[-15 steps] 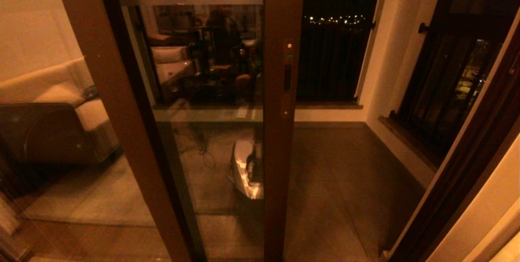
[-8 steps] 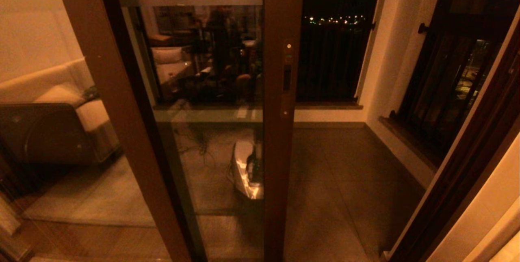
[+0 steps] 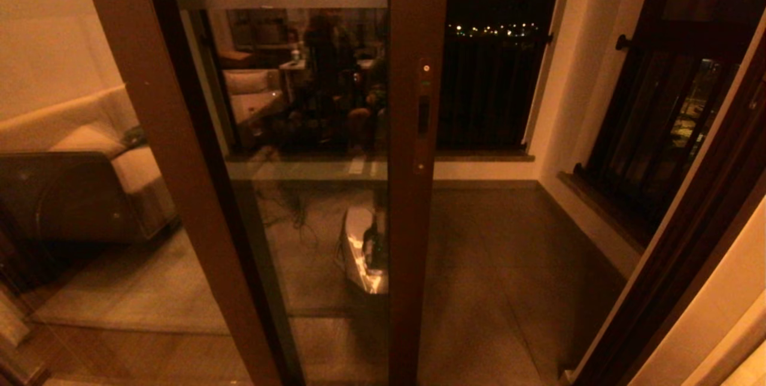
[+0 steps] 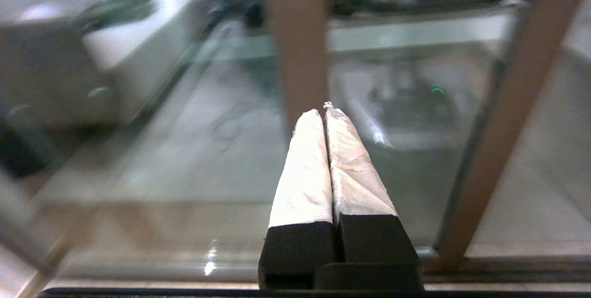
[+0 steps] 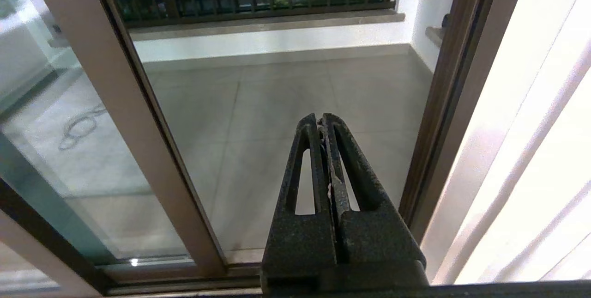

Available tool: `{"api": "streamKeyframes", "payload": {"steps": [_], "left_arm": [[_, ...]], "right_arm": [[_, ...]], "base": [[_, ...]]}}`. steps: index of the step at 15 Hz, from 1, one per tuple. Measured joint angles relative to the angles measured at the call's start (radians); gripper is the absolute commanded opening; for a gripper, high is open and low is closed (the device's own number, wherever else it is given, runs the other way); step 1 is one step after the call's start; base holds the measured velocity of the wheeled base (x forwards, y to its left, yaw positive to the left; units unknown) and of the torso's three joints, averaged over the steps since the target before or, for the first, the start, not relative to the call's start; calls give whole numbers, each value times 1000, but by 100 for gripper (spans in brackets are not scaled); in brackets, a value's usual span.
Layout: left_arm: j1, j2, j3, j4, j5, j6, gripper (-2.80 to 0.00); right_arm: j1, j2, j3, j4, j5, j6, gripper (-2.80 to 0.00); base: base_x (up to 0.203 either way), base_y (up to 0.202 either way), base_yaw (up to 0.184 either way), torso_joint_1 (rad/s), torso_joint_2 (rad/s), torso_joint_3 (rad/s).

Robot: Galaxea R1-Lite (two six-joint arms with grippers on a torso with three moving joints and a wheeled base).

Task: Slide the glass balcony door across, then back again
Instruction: Close the slid door

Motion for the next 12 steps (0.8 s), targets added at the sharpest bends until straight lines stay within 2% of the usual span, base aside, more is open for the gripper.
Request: {"api": "streamKeyframes", "payload": {"steps": [2, 5, 7, 9, 12], "left_arm": [[-5, -16, 55, -90, -42, -19, -280], [-6, -24, 69, -108, -30, -51, -280], [-6, -25, 72, -108, -28, -60, -280], [-6, -25, 73, -108, -29, -61, -280], [-7, -25, 73, -107, -28, -61, -280]], "right_arm": [[0, 0, 0, 1, 1, -4, -280], [0, 0, -1, 3, 0, 4, -280], [0, 13, -59, 16, 27, -5, -280], [0, 92, -210, 14, 112, 27, -280], [0, 328, -497, 24, 298, 96, -280]], "base": [[0, 0, 0, 0, 0, 0], [0, 0, 0, 0, 0, 0], [0, 0, 0, 0, 0, 0], [0, 0, 0, 0, 0, 0], [0, 0, 0, 0, 0, 0]]}}
